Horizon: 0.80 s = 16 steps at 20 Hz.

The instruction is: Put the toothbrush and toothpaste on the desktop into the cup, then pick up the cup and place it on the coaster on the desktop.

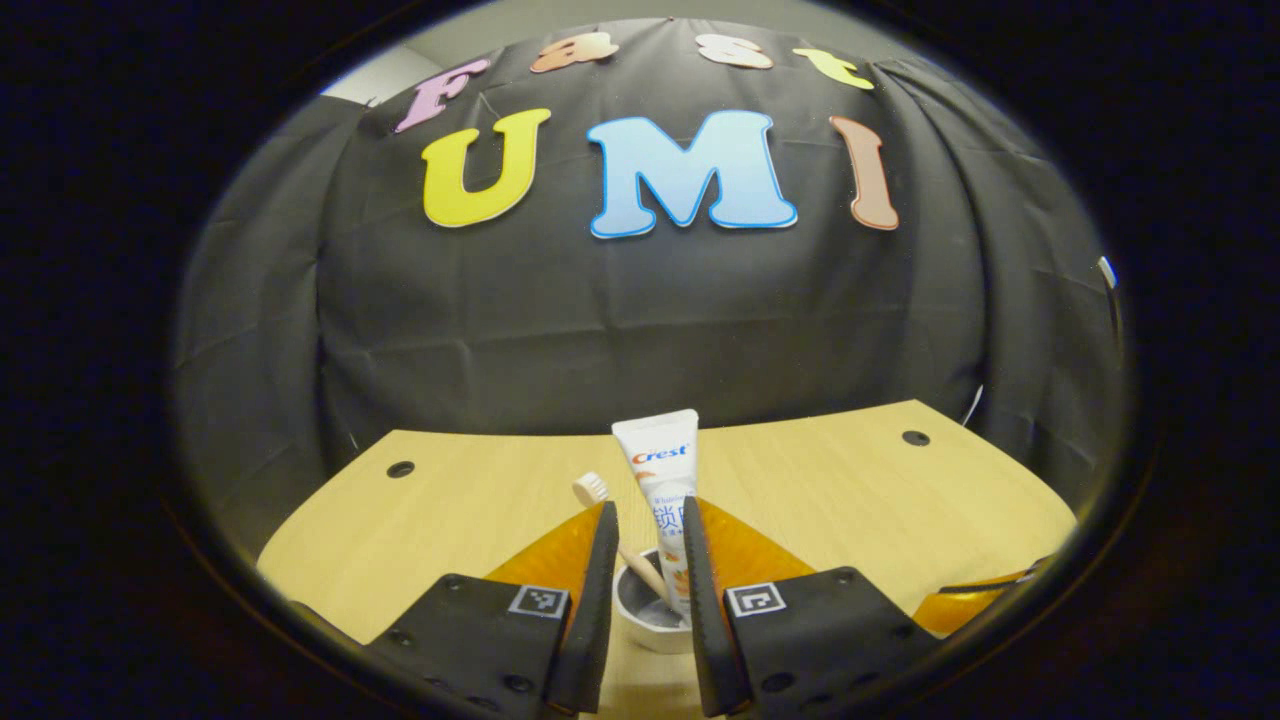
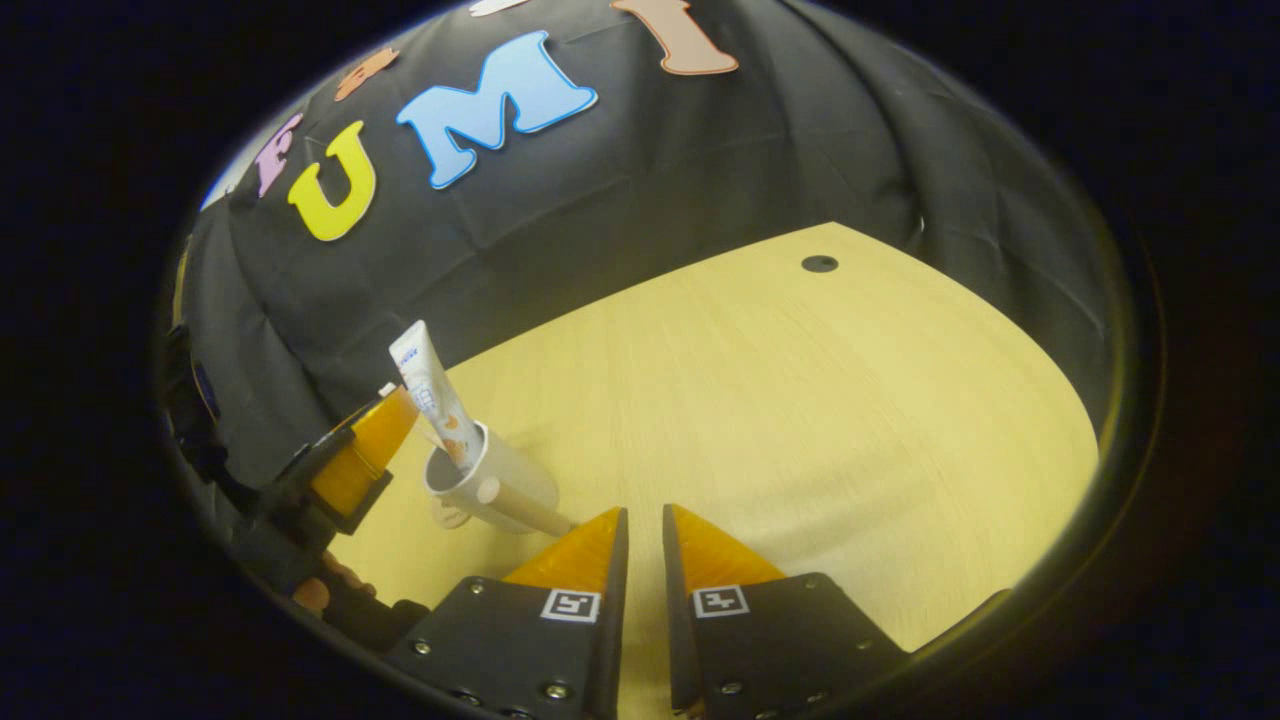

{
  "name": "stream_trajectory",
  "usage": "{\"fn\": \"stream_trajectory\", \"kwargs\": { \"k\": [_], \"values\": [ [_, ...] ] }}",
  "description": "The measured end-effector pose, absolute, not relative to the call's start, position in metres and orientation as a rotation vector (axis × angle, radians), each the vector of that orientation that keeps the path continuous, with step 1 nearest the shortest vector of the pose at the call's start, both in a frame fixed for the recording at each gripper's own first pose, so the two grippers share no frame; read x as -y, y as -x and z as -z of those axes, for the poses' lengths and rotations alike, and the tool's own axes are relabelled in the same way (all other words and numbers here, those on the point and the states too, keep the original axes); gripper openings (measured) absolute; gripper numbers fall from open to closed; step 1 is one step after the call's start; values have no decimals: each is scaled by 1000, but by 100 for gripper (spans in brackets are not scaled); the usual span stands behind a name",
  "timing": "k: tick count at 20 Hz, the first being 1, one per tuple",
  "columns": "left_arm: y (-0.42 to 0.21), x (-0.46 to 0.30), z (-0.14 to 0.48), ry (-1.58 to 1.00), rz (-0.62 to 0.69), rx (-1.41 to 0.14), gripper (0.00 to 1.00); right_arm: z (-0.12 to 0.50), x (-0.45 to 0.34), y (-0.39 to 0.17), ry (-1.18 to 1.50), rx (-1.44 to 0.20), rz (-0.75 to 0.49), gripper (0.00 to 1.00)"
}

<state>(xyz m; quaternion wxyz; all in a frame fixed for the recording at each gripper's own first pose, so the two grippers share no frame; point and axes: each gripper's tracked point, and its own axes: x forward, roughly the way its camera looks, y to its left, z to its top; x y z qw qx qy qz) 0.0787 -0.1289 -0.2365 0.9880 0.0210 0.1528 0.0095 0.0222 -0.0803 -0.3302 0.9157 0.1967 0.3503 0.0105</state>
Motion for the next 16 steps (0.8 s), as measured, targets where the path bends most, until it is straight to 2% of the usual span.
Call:
{"fn": "stream_trajectory", "kwargs": {
  "k": [2, 3, 10, 11, 12, 13, 15, 16],
  "values": [
    [-69, 128, 231, -46, -16, -310, 43, 322, 74, -23, -396, -719, -49, 15],
    [-65, 127, 228, -48, -13, -315, 43, 317, 71, -25, -385, -715, -65, 19],
    [-21, 113, 209, -29, -8, -361, 43, 290, 48, -38, -320, -732, -194, 19],
    [-15, 110, 208, -24, -9, -369, 43, 288, 46, -38, -306, -743, -208, 22],
    [-9, 107, 205, -24, -9, -375, 43, 287, 44, -41, -284, -751, -226, 29],
    [-3, 103, 204, -26, -9, -382, 43, 284, 38, -42, -261, -759, -258, 29],
    [10, 92, 202, -26, -15, -399, 43, 284, 29, -42, -205, -778, -302, 43],
    [15, 85, 202, -22, -23, -407, 43, 283, 26, -43, -170, -786, -325, 46]
  ]
}}
